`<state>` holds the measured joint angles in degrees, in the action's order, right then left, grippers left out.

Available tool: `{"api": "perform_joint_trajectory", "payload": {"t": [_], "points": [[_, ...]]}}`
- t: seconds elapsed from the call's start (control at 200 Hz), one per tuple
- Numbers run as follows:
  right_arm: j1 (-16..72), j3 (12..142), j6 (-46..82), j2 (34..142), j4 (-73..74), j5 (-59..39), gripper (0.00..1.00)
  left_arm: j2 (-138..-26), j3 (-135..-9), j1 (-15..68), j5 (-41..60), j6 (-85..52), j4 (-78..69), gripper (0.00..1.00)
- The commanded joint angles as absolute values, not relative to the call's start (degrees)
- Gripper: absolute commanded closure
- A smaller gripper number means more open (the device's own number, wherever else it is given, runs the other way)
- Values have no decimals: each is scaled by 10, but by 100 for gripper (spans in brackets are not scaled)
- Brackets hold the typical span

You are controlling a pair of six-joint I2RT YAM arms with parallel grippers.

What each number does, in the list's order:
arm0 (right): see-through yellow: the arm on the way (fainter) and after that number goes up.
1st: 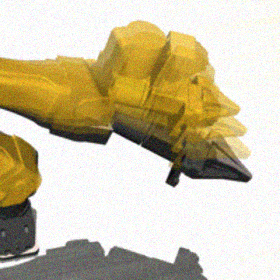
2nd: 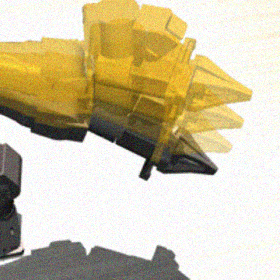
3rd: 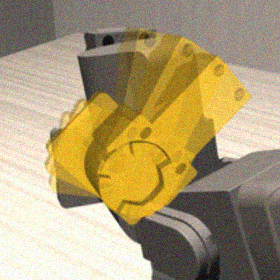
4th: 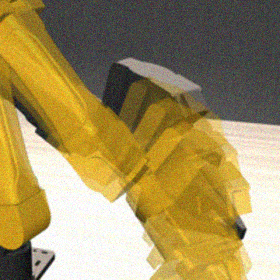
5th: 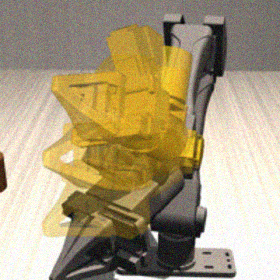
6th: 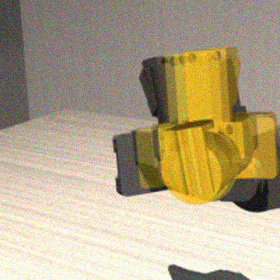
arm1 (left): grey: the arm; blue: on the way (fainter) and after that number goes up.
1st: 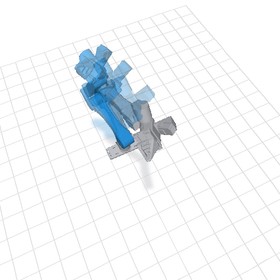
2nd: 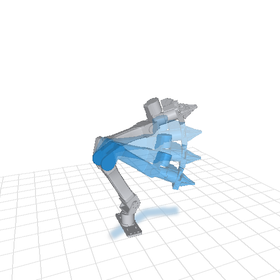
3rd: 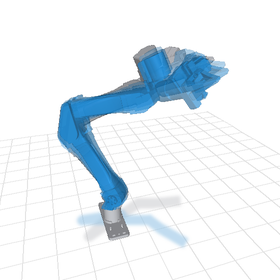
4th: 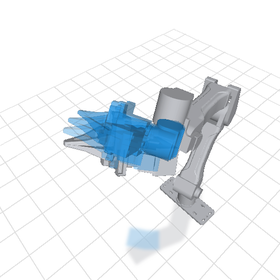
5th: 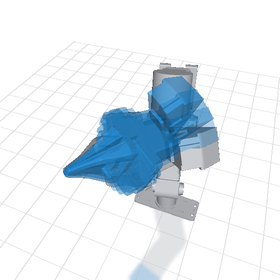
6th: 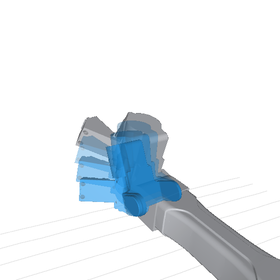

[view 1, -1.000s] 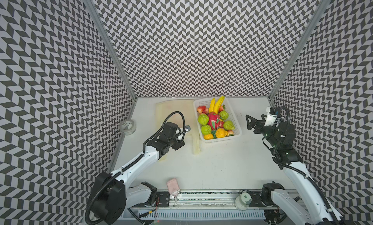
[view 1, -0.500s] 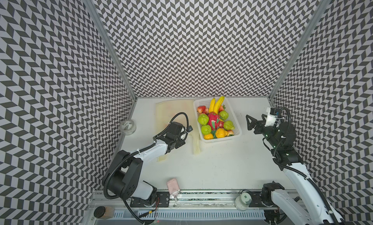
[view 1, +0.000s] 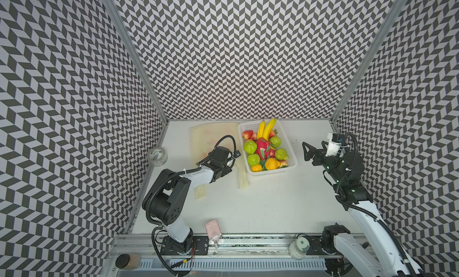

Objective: Place the fake fruits into the plastic bag and tie a complex knot
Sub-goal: 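Grasp the cream plastic bag edge with the left gripper while the right arm rises, then lift the bag with the left gripper while the right gripper reaches toward the bag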

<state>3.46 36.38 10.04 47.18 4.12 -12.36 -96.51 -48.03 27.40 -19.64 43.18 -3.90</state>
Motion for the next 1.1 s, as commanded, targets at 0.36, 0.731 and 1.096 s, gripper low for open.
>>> {"api": "perform_joint_trajectory", "payload": {"t": [0.36,0.731,1.096], "points": [[32,359,90,469,79,-127,0,-1016,-521,277,-209,445,-92,24],[32,356,87,465,80,-126,0,-979,-526,272,-200,430,-86,100],[32,351,87,459,82,-133,0,-878,-556,245,-169,384,24,100]]}}
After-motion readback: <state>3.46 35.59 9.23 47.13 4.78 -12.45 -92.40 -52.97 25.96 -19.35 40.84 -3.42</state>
